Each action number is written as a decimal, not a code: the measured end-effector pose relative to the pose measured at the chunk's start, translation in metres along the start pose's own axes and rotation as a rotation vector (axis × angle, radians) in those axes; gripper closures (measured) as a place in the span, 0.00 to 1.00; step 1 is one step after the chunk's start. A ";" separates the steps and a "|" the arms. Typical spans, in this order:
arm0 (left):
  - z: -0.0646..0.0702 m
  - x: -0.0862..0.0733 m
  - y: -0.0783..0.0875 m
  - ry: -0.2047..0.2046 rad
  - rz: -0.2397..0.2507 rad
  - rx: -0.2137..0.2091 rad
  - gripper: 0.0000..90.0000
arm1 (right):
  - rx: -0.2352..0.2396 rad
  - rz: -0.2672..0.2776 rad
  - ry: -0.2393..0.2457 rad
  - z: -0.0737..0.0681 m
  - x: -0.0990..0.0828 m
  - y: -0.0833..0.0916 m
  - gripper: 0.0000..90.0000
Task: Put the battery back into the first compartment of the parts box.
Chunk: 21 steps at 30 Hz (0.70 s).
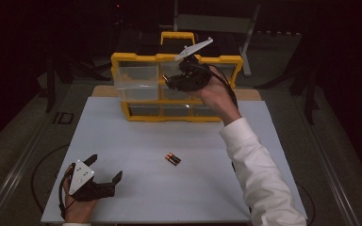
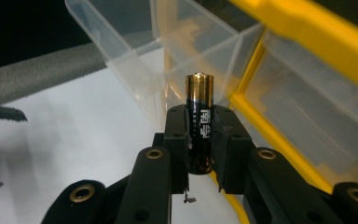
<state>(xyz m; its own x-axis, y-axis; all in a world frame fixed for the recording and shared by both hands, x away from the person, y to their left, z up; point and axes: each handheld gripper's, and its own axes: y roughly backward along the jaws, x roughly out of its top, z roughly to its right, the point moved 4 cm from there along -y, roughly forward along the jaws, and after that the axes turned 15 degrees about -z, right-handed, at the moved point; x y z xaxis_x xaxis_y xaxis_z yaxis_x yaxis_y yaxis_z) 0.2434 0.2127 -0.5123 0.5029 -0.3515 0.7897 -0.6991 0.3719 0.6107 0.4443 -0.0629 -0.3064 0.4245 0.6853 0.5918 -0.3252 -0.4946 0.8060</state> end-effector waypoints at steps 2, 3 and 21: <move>0.000 0.000 0.000 0.002 0.001 -0.001 0.00 | -0.006 0.009 0.001 0.001 0.004 0.003 0.86; -0.001 0.000 0.000 0.003 0.001 -0.002 0.00 | -0.006 0.013 0.000 0.001 0.006 0.005 0.86; 0.000 0.000 0.000 0.006 0.000 -0.007 0.00 | 0.022 0.073 -0.001 -0.005 0.038 0.012 0.85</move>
<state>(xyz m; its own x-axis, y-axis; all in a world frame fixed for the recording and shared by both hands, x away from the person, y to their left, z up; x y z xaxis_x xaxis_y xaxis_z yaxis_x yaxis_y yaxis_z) 0.2432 0.2132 -0.5120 0.5059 -0.3463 0.7900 -0.6956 0.3778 0.6111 0.4520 -0.0400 -0.2746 0.4015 0.6461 0.6491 -0.3363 -0.5552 0.7607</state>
